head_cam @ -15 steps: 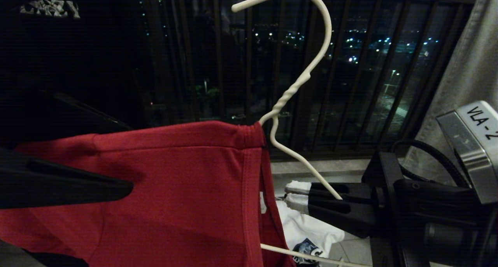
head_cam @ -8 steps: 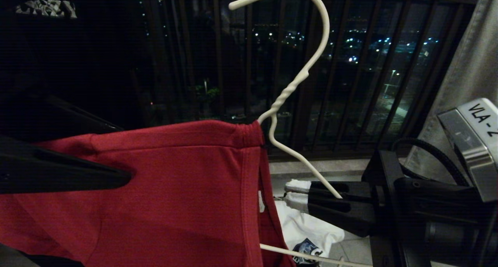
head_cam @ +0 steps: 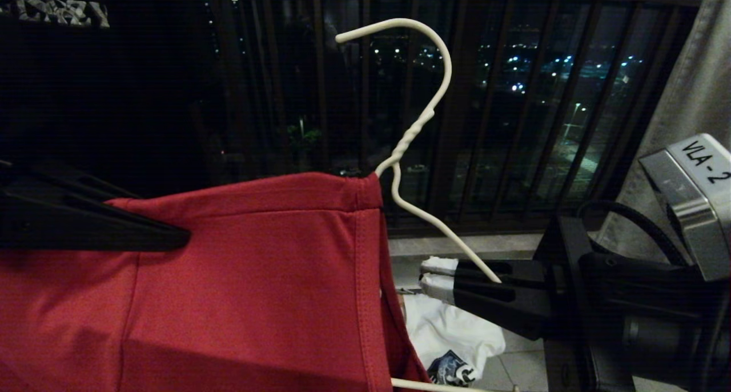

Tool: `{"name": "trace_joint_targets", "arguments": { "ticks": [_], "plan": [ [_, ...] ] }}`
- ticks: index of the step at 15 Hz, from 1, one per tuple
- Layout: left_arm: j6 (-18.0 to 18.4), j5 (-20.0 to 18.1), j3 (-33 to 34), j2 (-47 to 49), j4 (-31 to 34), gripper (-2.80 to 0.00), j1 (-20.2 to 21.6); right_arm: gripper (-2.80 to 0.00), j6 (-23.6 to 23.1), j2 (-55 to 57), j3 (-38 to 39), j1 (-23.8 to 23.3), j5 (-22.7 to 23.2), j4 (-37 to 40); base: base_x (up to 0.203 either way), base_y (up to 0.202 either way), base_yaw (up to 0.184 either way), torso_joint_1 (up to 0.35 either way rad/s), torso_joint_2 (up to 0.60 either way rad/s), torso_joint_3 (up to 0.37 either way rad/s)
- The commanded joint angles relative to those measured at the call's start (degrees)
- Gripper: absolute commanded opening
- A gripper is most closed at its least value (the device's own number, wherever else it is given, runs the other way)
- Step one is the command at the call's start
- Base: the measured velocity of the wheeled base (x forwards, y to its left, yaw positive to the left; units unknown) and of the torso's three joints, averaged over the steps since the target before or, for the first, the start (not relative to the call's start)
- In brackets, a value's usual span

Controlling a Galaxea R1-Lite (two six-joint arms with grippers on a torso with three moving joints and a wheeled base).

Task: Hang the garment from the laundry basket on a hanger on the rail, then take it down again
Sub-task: Hang the clothes on the clothes rack

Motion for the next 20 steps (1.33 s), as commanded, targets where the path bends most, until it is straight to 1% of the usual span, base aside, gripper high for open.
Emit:
{"name": "trace_joint_targets", "arguments": {
  "ticks": [1, 8, 9, 18, 20],
  "plan": [
    [0.0, 0.0, -0.1, 0.0, 0.1, -2.8, 0.0, -2.8, 0.0, 0.0, -0.4, 0.0, 0.2, -0.3, 0.0, 0.0, 0.0, 0.0, 0.0, 0.0],
    [0.1, 0.1, -0.5, -0.1, 0.1, -2.8, 0.0, -2.8, 0.1, 0.2, -0.7, -0.1, 0.0, -0.3, 0.0, 0.0, 0.0, 0.0, 0.0, 0.0],
    [0.1, 0.1, -0.5, -0.1, 0.1, -2.8, 0.0, 0.0, 0.1, 0.3, -0.8, 0.0, -0.1, -0.3, 0.0, 0.0, 0.0, 0.0, 0.0, 0.0],
    [0.6, 0.4, -0.5, -0.2, 0.1, -2.8, 0.0, 0.0, 0.1, 0.3, -1.2, -0.2, -0.6, -0.4, 0.0, 0.0, 0.0, 0.0, 0.0, 0.0],
    [0.4, 0.6, -0.5, -1.4, 0.1, -2.8, 0.0, 0.0, 0.0, 0.0, -1.4, -1.4, -0.8, -0.5, 0.0, 0.0, 0.0, 0.0, 0.0, 0.0]
  ]
}}
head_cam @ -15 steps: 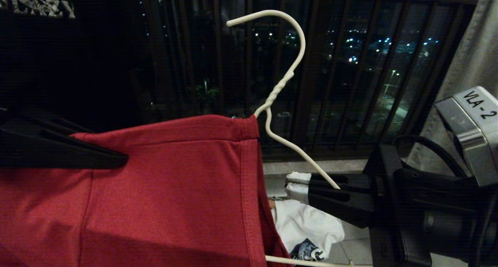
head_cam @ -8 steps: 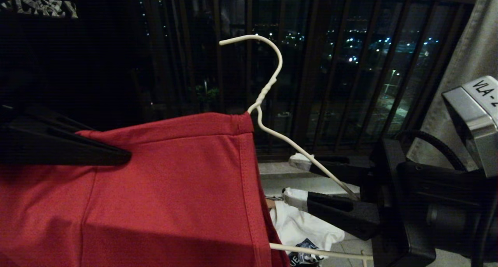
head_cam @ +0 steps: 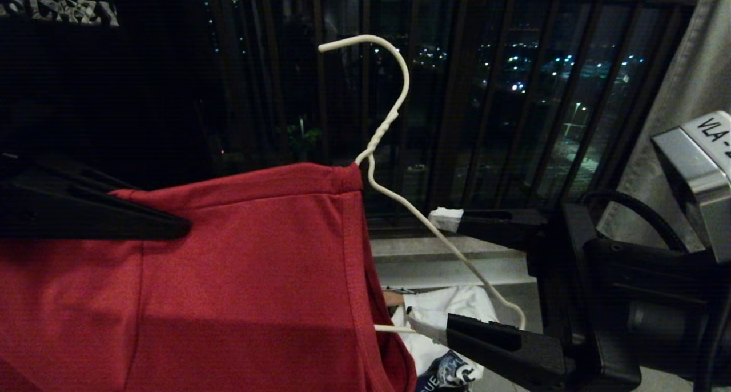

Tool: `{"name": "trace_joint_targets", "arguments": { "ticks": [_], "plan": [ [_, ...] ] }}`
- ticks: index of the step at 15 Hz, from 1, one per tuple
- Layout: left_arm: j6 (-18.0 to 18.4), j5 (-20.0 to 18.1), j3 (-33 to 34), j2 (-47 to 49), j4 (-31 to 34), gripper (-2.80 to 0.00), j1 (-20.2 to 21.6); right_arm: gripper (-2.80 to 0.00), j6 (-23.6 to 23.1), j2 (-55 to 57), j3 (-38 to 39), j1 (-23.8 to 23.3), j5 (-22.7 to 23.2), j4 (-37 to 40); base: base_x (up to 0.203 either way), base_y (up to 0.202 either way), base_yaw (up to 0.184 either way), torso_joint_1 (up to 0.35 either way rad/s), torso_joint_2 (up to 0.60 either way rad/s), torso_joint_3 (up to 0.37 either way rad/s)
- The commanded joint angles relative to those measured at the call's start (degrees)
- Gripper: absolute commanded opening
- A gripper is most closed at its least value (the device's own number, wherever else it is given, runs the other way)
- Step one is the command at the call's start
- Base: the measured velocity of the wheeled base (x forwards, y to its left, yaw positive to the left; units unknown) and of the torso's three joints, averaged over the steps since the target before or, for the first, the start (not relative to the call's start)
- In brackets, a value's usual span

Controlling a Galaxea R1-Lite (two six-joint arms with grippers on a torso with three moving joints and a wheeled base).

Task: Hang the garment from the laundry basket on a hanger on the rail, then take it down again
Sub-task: Hang the clothes on the clothes rack

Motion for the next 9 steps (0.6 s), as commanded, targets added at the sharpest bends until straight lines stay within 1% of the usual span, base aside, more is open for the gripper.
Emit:
{"name": "trace_joint_targets", "arguments": {
  "ticks": [1, 4, 7, 9],
  "plan": [
    [0.1, 0.0, 0.1, -1.7, 0.3, -2.8, 0.0, 0.0, -0.2, -0.3, -0.2, -0.8, -0.1, -0.3, 0.0, 0.0, 0.0, 0.0, 0.0, 0.0],
    [-0.1, 0.8, -1.0, -3.2, 0.3, -2.8, 0.0, 0.0, -0.2, -0.5, -0.7, -1.0, -1.0, -0.3, 0.0, 0.0, 0.0, 0.0, 0.0, 0.0],
    [-0.1, 1.4, -1.3, -4.5, 0.2, -2.8, 0.0, 0.0, -0.2, -0.5, -1.7, -3.5, -1.4, -0.3, 0.0, 0.0, 0.0, 0.0, 0.0, 0.0],
    [-0.5, 1.8, -3.0, -4.8, 0.2, -2.8, 0.0, 0.0, -0.1, -0.5, -2.5, -6.1, -1.3, -0.4, 0.0, 0.0, 0.0, 0.0, 0.0, 0.0]
  ]
}}
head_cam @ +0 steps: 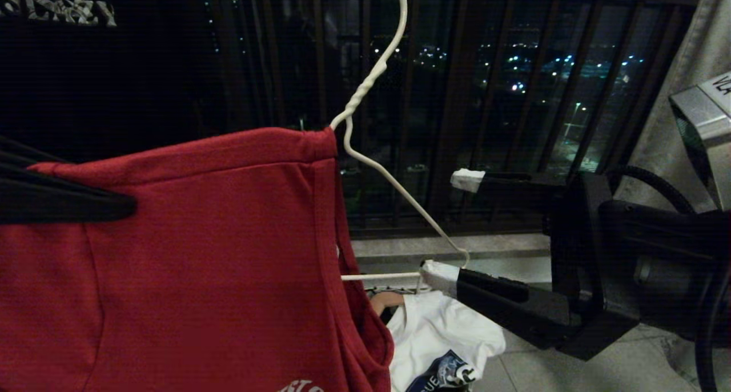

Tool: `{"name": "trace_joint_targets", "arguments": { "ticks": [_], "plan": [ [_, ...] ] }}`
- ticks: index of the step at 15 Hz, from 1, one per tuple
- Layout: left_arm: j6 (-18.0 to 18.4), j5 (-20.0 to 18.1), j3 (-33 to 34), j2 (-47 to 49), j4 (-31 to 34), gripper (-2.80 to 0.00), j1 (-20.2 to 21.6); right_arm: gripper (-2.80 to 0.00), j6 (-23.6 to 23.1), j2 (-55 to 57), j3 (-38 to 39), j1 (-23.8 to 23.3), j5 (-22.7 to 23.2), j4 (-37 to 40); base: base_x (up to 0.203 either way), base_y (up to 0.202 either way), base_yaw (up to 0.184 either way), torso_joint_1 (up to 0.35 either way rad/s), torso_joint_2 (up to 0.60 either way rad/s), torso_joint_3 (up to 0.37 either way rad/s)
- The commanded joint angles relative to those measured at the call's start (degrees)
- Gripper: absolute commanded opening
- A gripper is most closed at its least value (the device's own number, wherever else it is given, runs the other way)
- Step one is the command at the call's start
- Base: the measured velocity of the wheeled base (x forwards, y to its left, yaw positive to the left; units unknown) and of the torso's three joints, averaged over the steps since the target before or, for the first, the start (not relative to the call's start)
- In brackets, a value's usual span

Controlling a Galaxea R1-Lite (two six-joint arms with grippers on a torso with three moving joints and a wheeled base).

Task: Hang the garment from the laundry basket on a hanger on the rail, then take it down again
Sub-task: Hang the clothes on the clothes rack

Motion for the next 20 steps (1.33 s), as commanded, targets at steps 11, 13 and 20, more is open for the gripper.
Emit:
{"name": "trace_joint_targets", "arguments": {
  "ticks": [11, 13, 20],
  "plan": [
    [-10.7, 6.5, -0.6, -4.8, -8.5, -2.8, 0.3, -2.8, 0.1, 1.1, -4.3, -11.6, 0.4, -0.1, 0.0, 0.0, 0.0, 0.0, 0.0, 0.0],
    [-13.2, 8.3, -0.7, -5.1, -8.6, -2.8, 0.2, -2.8, 0.0, 1.7, -4.2, -12.0, 0.5, -0.2, 0.0, 0.0, 0.0, 0.0, 0.0, 0.0],
    [-16.8, 8.5, 0.0, -5.9, -13.9, -2.8, 0.3, -2.8, -1.2, 1.6, -3.2, -12.2, 0.0, -0.4, 0.0, 0.0, 0.0, 0.0, 0.0, 0.0]
  ]
}}
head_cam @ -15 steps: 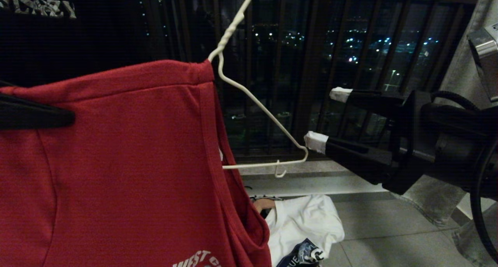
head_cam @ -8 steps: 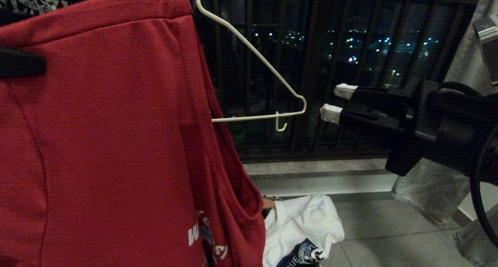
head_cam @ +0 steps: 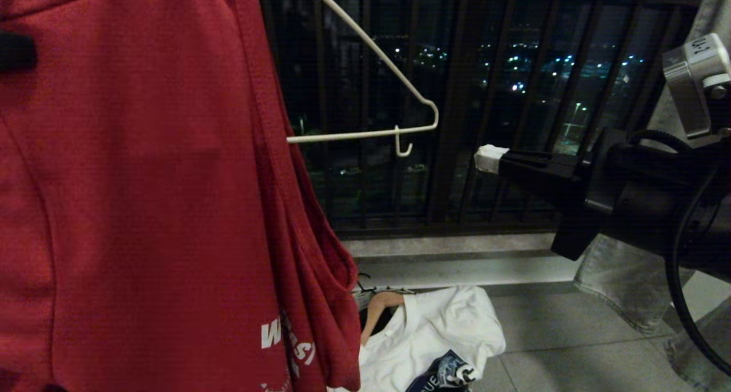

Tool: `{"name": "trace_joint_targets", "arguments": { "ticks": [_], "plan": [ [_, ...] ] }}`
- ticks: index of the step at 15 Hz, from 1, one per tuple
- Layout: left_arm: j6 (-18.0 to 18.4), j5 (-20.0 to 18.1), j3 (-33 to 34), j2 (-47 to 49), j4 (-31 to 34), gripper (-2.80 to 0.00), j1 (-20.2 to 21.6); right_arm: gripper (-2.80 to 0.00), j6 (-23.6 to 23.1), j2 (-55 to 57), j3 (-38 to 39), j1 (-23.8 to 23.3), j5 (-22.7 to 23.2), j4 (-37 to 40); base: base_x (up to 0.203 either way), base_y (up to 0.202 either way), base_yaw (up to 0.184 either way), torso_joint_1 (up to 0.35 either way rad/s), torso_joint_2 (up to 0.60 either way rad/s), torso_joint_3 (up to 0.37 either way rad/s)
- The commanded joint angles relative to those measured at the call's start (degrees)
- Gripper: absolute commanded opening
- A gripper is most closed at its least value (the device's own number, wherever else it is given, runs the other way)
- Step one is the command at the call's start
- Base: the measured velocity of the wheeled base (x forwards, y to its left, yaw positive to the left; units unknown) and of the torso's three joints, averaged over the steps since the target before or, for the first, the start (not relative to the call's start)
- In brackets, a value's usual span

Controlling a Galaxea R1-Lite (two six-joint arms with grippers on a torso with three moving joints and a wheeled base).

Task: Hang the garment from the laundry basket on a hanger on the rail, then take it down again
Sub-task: Hang the clothes on the clothes rack

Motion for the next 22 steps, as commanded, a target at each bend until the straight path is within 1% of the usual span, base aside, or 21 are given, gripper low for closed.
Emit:
{"name": "trace_joint_targets", "arguments": {
  "ticks": [1, 2, 5, 6, 7, 8, 10, 12, 14, 15, 17, 19, 20, 22],
  "plan": [
    [-1.2, -0.1, 0.2, -0.5, -1.8, -2.8, 0.0, -2.8, -1.8, -0.6, 1.0, 0.1, 0.1, 0.1, 0.0, 0.0, 0.0, 0.0, 0.0, 0.0],
    [-1.5, -0.1, 0.3, -0.9, -1.8, -2.8, 0.0, -2.8, -2.7, -0.5, 1.1, 0.4, 0.1, 0.1, 0.0, 0.0, 0.0, 0.0, 0.0, 0.0],
    [-2.1, -0.2, 0.7, -1.9, -1.9, -2.8, -0.1, -2.8, -2.2, 3.2, -0.3, 1.0, 0.2, 0.2, 0.0, 0.0, 0.0, 0.0, 0.0, 0.0],
    [-2.2, -0.2, 0.7, -1.7, -1.9, -2.8, -0.1, -2.8, -0.4, 5.2, -1.0, 2.2, 0.2, 0.2, 0.0, 0.0, 0.0, 0.0, 0.0, 0.0],
    [-2.1, -0.2, 0.6, -1.5, -1.9, -2.8, -0.1, -2.8, 3.2, 6.5, -1.7, 4.4, 0.1, 0.2, 0.0, 0.0, 0.0, 0.0, 0.0, 0.0],
    [-2.1, -0.2, 0.6, -1.4, -1.9, -2.8, -0.1, -2.8, 5.2, 7.5, -2.1, 6.4, 0.1, 0.5, 0.0, 0.0, 0.0, 0.0, 0.0, 0.0],
    [-2.0, -0.2, 0.4, -0.8, -2.0, -2.8, -0.1, -2.8, 7.2, 7.9, -3.7, 8.6, 0.4, 7.6, 0.0, 0.0, 0.0, 0.0, 0.0, 0.0],
    [-1.9, -0.2, 0.2, -0.8, -2.0, -2.8, -0.1, -2.8, 12.4, 8.0, -6.5, 10.5, 1.5, 13.6, 0.0, 0.0, 0.0, 0.0, 0.0, 0.0],
    [-1.9, -0.2, 0.0, -0.8, -2.3, -2.8, -0.1, -2.8, 13.3, 8.2, -9.4, 11.6, 2.2, 22.1, 0.0, 0.0, 0.0, 0.0, 0.0, 0.0],
    [-1.9, -0.2, 0.1, -1.0, -2.5, -2.8, -0.1, 0.0, 13.7, 8.1, -11.4, 11.7, 2.5, 25.5, 0.0, 0.0, 0.0, 0.0, 0.0, 0.0],
    [-1.9, -0.2, 0.5, -1.1, -2.5, -2.8, -0.1, 0.0, 16.7, 7.4, -14.1, 11.8, 4.6, 29.9, 0.0, 0.0, 0.0, 0.0, 0.0, 0.0],
    [-1.9, -0.2, 0.5, -1.1, -2.4, -2.8, -0.1, 0.0, 17.3, 7.3, -14.7, 11.9, 5.6, 30.5, 0.0, 0.0, 0.0, 0.0, 0.0, 0.0],
    [-1.9, -0.2, 0.6, -1.3, -2.4, -2.8, -0.1, 0.0, 19.1, 7.5, -15.3, 12.2, 5.6, 30.5, 0.0, 0.0, 0.0, 0.0, 0.0, 0.0],
    [-1.8, -0.2, 1.5, -1.6, -2.4, -2.8, -0.1, 0.0, 27.4, 7.7, -18.1, 12.9, 6.4, 30.5, 0.0, 0.0, 0.0, 0.0, 0.0, 0.0]
  ]
}}
